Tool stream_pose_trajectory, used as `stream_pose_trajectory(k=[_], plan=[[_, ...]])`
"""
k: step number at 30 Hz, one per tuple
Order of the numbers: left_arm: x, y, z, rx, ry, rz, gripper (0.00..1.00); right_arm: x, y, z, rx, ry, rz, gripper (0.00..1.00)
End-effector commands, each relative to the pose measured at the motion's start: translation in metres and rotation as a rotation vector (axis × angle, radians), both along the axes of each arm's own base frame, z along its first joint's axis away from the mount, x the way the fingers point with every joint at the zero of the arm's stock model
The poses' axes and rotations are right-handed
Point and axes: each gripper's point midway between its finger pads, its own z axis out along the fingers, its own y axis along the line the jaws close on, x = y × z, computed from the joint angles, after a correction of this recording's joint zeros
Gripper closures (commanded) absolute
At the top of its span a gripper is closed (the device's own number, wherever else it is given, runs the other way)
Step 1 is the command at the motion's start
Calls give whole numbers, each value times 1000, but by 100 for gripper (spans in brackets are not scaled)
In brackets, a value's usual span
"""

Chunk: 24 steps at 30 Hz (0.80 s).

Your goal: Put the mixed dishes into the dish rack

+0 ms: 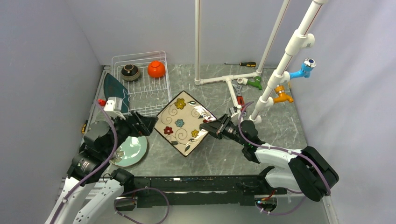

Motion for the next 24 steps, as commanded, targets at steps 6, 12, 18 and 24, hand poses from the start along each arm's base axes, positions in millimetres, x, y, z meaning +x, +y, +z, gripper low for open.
stream_pose_trajectory(k=[6,12,18,24], plan=[[-20,-18,-11,-185,118,-69,1,-1,-12,112,298,-246,-14,100],[-22,-32,-31,-287,188,-114,1,0,-16,123,335,-262,-31,100],[-16,-48,-42,-401,227,-154,1,-3,-16,133,360,-282,-19,100],[-5,-78,-40,-576,213,-285,1,-8,-16,139,385,-295,8,100]])
